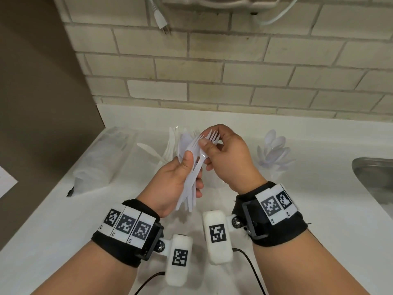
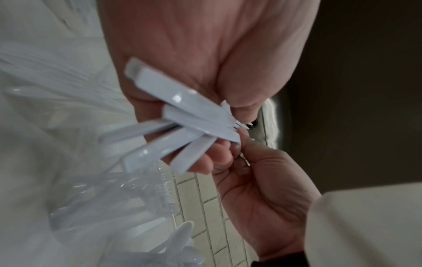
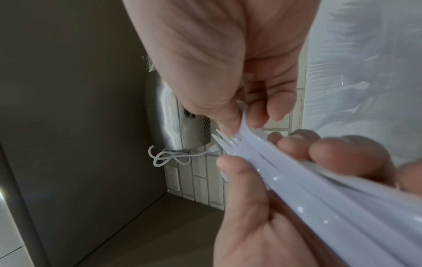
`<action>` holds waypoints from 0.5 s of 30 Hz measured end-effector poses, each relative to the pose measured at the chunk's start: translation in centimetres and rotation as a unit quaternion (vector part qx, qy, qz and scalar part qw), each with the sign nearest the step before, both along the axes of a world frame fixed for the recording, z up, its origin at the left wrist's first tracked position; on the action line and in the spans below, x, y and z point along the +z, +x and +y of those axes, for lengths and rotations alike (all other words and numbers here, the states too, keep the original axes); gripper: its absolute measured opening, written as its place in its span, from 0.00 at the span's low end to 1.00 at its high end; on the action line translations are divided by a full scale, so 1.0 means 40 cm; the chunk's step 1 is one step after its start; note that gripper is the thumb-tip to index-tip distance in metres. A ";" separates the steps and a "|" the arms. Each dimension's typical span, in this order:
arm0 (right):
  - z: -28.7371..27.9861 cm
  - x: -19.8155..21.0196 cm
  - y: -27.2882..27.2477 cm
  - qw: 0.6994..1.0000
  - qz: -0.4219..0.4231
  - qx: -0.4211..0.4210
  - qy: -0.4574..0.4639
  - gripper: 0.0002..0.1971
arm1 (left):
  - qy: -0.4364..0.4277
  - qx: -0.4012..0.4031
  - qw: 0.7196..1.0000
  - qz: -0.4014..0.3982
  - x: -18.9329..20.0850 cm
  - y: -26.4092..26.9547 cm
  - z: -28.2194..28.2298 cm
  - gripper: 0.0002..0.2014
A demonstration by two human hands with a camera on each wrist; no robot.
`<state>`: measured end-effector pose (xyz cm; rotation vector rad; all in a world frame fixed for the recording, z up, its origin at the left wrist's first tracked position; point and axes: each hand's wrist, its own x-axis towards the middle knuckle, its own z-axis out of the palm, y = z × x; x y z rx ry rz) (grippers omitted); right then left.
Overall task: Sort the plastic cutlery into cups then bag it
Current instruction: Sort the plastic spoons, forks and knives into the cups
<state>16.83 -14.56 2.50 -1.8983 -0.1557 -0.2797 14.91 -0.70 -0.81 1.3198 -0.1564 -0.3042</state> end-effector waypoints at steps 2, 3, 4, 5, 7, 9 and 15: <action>-0.001 0.002 -0.002 1.000 0.000 0.007 0.011 0.07 | -0.009 0.000 1.000 0.004 0.001 -0.004 0.000 0.27; -0.002 0.003 -0.004 1.000 0.002 0.013 0.022 0.07 | -0.011 0.003 1.000 0.007 0.001 -0.005 -0.001 0.27; -0.002 0.003 -0.005 0.999 0.006 0.019 0.033 0.08 | -0.012 0.006 1.000 0.006 -0.002 -0.005 -0.001 0.28; -0.003 0.001 -0.005 0.999 0.010 0.023 0.042 0.09 | -0.014 0.011 1.000 0.007 -0.004 -0.005 -0.002 0.29; -0.004 -0.003 -0.007 0.998 0.018 0.028 0.053 0.09 | -0.021 0.019 1.000 0.009 -0.006 -0.004 -0.002 0.28; -0.007 -0.010 -0.008 0.998 0.025 0.021 0.056 0.08 | -0.020 0.020 1.000 0.004 -0.007 -0.003 0.000 0.25; 0.007 -0.011 0.007 0.999 -0.011 -0.025 0.022 0.07 | 0.013 0.031 0.999 -0.022 -0.004 -0.001 -0.005 0.13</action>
